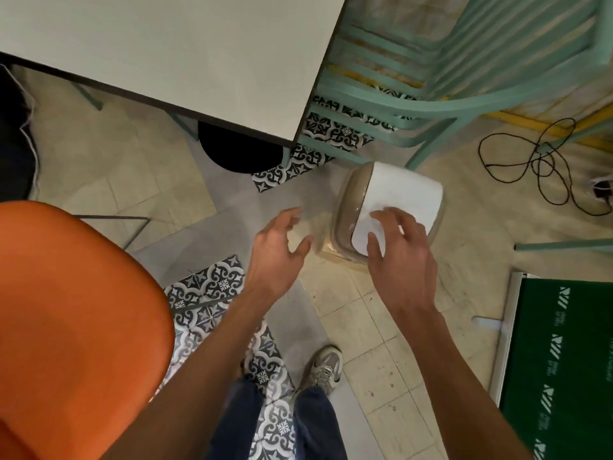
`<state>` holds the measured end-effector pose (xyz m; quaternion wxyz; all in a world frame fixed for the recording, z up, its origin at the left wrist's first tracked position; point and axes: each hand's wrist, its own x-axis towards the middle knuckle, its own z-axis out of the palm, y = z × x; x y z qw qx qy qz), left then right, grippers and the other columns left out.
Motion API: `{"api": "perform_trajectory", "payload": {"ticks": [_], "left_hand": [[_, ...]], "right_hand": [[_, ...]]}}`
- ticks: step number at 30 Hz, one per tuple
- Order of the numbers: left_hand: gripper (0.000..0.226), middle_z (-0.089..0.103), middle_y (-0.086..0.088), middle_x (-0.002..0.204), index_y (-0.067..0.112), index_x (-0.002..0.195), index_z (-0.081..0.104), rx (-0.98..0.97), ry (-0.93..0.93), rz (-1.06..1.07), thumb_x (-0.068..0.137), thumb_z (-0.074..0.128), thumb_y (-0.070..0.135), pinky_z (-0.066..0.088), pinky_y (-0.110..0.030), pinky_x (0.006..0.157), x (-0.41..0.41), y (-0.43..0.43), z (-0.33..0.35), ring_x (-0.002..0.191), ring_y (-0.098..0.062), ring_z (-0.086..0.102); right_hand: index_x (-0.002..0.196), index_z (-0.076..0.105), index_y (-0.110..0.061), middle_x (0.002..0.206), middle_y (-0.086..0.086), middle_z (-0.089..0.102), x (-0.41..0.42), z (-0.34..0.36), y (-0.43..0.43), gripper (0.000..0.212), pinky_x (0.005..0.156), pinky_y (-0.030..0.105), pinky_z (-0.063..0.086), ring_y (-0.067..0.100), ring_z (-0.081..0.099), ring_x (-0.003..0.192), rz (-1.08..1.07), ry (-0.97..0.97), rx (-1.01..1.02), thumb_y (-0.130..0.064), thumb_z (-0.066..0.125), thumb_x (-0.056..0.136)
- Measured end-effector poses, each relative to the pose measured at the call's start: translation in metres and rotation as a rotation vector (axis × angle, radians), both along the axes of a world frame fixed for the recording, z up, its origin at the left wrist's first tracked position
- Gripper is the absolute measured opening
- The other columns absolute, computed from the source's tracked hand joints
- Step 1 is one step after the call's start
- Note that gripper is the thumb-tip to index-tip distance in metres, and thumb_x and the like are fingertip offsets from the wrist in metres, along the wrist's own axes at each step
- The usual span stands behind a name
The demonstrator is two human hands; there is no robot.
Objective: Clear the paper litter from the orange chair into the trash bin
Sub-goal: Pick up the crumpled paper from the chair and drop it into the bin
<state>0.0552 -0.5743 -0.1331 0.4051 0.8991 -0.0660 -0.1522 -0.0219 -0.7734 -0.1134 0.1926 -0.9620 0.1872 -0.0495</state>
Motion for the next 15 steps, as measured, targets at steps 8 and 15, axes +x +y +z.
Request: {"api": "perform_trajectory", "payload": {"ticks": [8,15], "left_hand": [[0.030,0.073,0.006,0.122,0.022,0.132,0.066,0.034,-0.089,0.260,0.102,0.069,0.025,0.060,-0.032,0.092,-0.018,0.144,0.034,0.109,-0.009,0.069],[0.013,0.077,0.009,0.106,0.022,0.113,0.072,0.112,-0.151,0.558,0.102,0.067,0.020,0.059,-0.027,0.082,-0.028,0.308,0.040,0.093,-0.007,0.072]], "right_hand": [[0.128,0.067,-0.016,0.132,0.008,0.065,0.018,0.016,0.091,0.025,0.084,0.040,0.058,0.033,0.064,0.113,0.110,-0.117,0.106,-0.017,0.066,0.103],[0.123,0.072,-0.016,0.131,0.001,0.068,0.044,0.010,0.262,0.023,0.091,0.026,0.052,0.019,0.065,0.114,0.404,-0.094,0.244,-0.025,0.066,0.103]]}}
